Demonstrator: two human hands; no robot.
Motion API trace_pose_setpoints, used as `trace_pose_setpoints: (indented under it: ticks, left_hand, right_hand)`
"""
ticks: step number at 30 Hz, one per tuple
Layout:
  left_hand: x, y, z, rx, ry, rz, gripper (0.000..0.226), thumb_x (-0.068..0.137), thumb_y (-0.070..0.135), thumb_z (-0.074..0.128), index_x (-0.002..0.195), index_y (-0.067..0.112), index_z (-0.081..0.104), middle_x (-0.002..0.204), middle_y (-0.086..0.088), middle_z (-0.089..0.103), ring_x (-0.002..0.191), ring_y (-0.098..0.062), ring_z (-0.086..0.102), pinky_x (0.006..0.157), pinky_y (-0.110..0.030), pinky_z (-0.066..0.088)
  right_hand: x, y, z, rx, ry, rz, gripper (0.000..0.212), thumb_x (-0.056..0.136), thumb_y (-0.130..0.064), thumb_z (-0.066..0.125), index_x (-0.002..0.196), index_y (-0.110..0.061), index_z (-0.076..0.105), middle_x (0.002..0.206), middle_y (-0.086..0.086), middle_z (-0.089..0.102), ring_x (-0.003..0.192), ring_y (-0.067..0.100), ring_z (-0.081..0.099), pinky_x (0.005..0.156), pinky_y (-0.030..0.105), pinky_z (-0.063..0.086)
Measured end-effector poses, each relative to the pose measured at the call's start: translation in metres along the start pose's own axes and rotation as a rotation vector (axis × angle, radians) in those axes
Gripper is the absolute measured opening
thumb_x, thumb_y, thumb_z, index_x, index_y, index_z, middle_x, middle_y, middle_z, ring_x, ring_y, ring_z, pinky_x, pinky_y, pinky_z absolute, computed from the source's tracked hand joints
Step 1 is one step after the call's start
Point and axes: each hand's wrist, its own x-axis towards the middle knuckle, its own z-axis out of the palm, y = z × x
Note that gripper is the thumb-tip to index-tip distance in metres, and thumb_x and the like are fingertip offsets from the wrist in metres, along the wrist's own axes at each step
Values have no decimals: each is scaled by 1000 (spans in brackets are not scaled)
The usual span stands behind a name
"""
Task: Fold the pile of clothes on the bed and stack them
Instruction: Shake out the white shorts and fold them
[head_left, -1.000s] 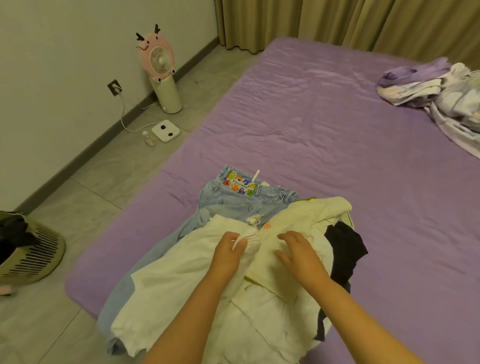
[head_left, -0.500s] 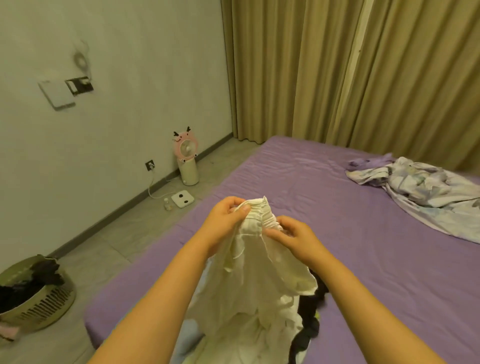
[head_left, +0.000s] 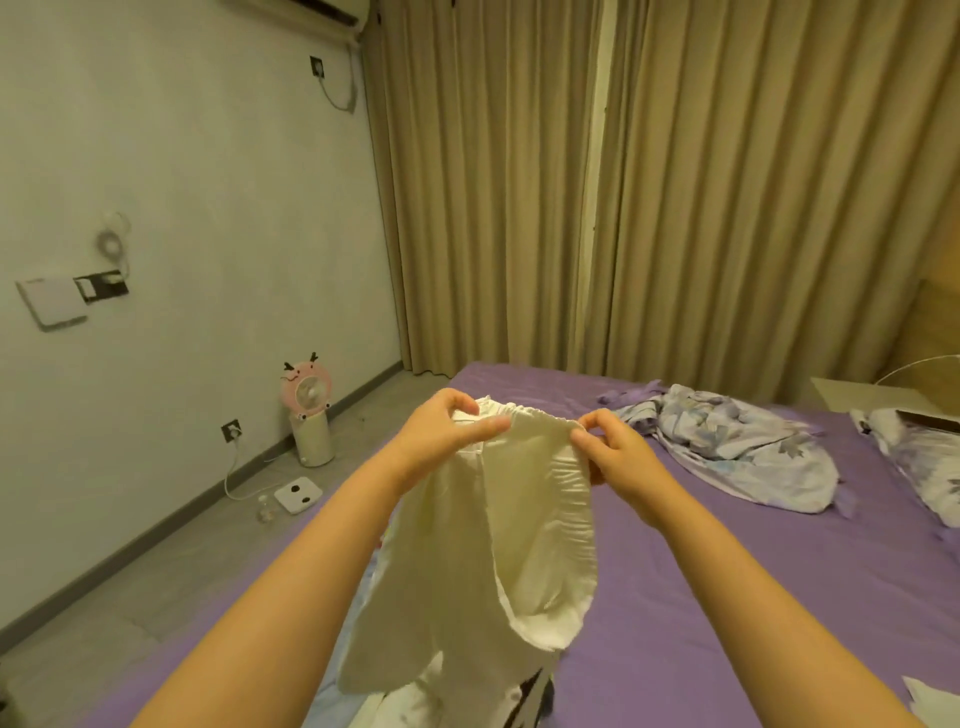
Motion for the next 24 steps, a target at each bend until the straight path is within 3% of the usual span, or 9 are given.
trace_pose_setpoints:
  ticks: [3, 6, 9, 12, 14, 16, 21, 24]
  left_hand:
    - [-4, 6, 17, 232, 49, 48, 36, 73, 32, 75, 85, 31, 42, 87, 5, 56, 65, -8, 50, 56, -21, 37]
    - [-7, 16, 15, 258, 45, 111, 25, 79, 16, 62, 91, 29, 44, 87, 0, 55, 64, -10, 46, 54, -19, 36]
    - [-13, 27, 5, 143, -1, 153, 36, 82, 13, 57, 112, 32, 53, 74, -2, 53, 65, -14, 49, 62, -25, 41]
    - [-17, 39, 0, 12, -137, 175, 19, 78, 25, 60, 95, 23, 70, 76, 3, 59, 70, -12, 53, 64, -22, 42]
    - [-19, 46, 1, 7, -232, 175, 26, 75, 31, 60, 91, 14, 72, 79, 3, 60, 74, -12, 53, 70, -26, 42]
    - [-19, 51, 2, 21, -306, 171, 32, 82, 36, 66, 97, 8, 71, 85, -1, 64, 78, -13, 57, 77, -30, 46]
    - [-24, 52, -11, -47, -250, 199, 30, 92, 32, 61, 96, 4, 71, 84, -4, 65, 79, -16, 58, 76, -30, 46]
    - [-32, 47, -20, -32, -222, 229, 39, 92, 28, 62, 93, -10, 63, 77, -9, 51, 74, -19, 46, 68, -31, 38]
  right_hand:
    - [-7, -10, -11, -174, 127, -76, 15, 96, -26, 50, 83, -19, 49, 71, -6, 50, 62, 7, 44, 56, 14, 36]
    - [-22, -19, -29, -232, 212, -136, 13, 93, -24, 56, 81, -20, 54, 69, -9, 53, 59, -1, 47, 54, 9, 36]
    - [-48, -27, -62, -130, 22, -96, 7, 84, -26, 71, 84, -21, 66, 71, -9, 66, 63, -2, 58, 56, 8, 42]
    - [-76, -29, -87, -313, -145, -13, 10, 78, -27, 77, 79, -26, 67, 65, -10, 56, 61, 5, 52, 59, 15, 39]
    - [-90, -26, -93, -484, -91, 41, 18, 78, -25, 76, 73, -18, 60, 63, -7, 38, 59, 8, 37, 56, 21, 29]
    - [-102, -25, -95, -551, 5, 71, 29, 79, -18, 73, 68, -12, 48, 63, -6, 34, 58, 9, 33, 53, 22, 26]
    - [-134, -26, -92, -644, 179, 162, 24, 82, -3, 59, 72, -21, 48, 78, -2, 51, 67, 13, 46, 52, 11, 39]
    - [-150, -28, -88, -565, 279, 233, 14, 86, -2, 52, 84, -16, 53, 84, 5, 58, 60, 18, 57, 50, 25, 50]
